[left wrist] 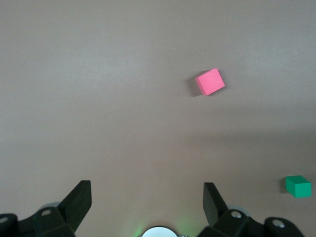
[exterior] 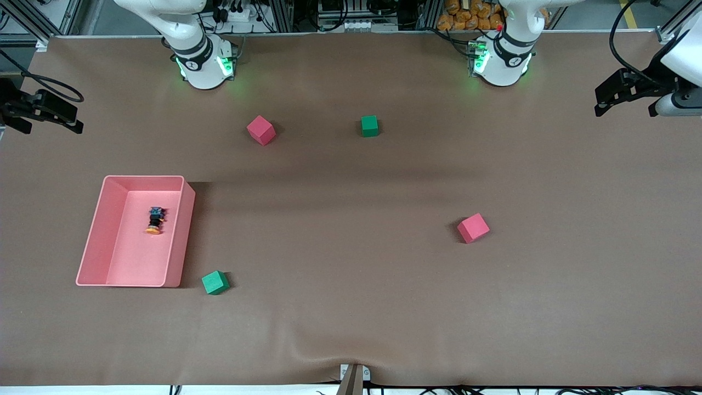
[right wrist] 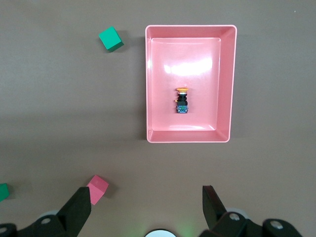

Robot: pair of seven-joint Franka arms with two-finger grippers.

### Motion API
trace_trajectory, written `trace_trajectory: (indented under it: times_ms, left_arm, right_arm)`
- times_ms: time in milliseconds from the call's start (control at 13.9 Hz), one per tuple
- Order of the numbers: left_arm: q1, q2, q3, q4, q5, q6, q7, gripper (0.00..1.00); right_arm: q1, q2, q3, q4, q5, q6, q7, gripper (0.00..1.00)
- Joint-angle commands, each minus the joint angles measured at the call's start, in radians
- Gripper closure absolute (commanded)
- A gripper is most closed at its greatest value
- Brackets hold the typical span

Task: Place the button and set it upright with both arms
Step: 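Reach the right gripper down into the pink tray toward the button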

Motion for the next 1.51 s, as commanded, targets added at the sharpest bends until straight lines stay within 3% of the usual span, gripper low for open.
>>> trace_trajectory:
  times_ms: [0,504,935,1079,1439]
  left_arm:
    - [0.009,0.015,-0.005,0.034,-0.003,-0.021,0.015,0.00]
    - [0.009,0.013,-0.006,0.024,-0.017,-0.038,0.029,0.00]
    - [0.002,0.018,-0.019,0.025,-0.037,-0.032,0.027,0.00]
    - [0.003,0.016,-0.019,0.022,-0.037,-0.038,0.029,0.00]
    - [0.005,0.021,-0.019,0.024,-0.037,-0.024,0.027,0.00]
  right_arm:
    - [-0.014,0.008,0.003,0.021,0.011,-0.016,-0.011,0.00]
    - [-0.037,0.025,0.003,0.006,0.001,-0.016,-0.012,0.00]
    - [-0.123,0.292,0.004,-0.001,0.014,0.064,-0.046,0.00]
    - [-0.149,0.350,0.004,-0.065,0.014,0.197,-0.101,0.00]
    - [-0.161,0.361,0.004,-0.351,0.017,0.566,-0.208,0.00]
